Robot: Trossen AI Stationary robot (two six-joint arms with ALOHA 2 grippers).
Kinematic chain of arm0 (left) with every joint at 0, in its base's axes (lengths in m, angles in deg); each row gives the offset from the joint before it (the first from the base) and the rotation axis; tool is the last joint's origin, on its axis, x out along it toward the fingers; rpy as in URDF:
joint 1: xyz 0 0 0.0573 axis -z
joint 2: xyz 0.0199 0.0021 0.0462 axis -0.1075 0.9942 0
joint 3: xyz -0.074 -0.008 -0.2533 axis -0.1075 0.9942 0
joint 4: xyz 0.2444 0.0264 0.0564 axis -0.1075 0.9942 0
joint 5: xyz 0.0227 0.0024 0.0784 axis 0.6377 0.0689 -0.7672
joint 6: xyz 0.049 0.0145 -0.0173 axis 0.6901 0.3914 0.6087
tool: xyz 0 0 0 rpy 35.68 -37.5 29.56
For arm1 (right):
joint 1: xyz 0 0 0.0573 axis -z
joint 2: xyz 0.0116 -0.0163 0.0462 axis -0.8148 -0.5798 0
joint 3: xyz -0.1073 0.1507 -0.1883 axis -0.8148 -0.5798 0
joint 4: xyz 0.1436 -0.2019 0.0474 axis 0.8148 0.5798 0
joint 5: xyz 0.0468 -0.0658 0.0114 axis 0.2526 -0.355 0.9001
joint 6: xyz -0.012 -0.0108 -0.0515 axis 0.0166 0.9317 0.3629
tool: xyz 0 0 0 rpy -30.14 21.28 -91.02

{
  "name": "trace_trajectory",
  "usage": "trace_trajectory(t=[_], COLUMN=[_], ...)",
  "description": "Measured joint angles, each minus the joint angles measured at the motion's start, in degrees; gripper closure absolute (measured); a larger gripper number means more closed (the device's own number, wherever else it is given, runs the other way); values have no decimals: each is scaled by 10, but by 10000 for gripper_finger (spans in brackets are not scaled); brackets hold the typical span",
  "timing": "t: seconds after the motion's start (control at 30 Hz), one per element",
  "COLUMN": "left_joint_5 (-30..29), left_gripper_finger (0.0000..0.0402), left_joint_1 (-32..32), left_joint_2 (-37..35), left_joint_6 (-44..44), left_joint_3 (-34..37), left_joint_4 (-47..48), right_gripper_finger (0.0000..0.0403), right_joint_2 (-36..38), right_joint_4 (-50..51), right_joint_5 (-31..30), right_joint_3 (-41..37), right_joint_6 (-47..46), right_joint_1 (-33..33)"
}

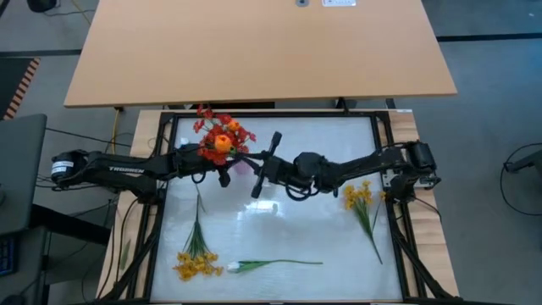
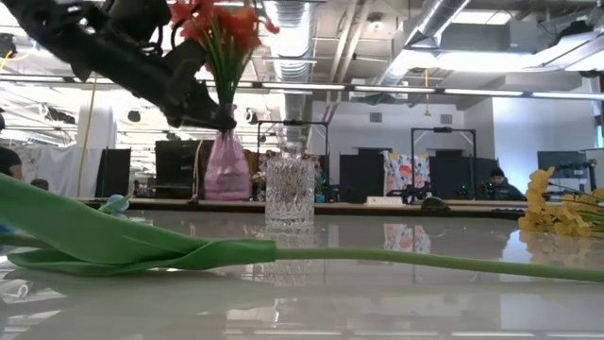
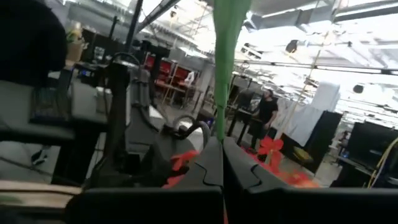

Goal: Sort flowers into vase by color
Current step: Put the orange tulip into the violet vase

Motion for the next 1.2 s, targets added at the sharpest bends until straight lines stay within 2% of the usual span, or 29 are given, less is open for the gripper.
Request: trace_trajectory(t=[0.13, 0.43, 0.8, 0.9, 1.07, 1.2], left_joint_5=[-9, -10, -4, -4, -2, 39], left_gripper_finger=[303, 293, 204, 186, 175, 175], left_joint_1=[-15, -10, -10, -10, -10, -9], left_joint_2=[11, 10, -7, -32, -96, -149], left_joint_6=[-27, -32, -33, -34, -51, -68], left_joint_3=[39, 49, 49, 47, 8, -25], left_joint_4=[-22, -32, -21, 21, 209, 333], right_gripper_finger=[387, 387, 387, 387, 387, 387], right_joint_2=[26, 40, 40, 41, 68, 95], right_joint_4=[47, 69, 69, 71, 119, 153], right_joint_5=[1, 2, 4, 4, 19, 43], right_joint_3=[0, 0, 0, 0, 0, 0], right_joint_6=[0, 2, 1, -6, -59, -99], right_joint_1=[-10, -23, -13, -9, 5, 20])
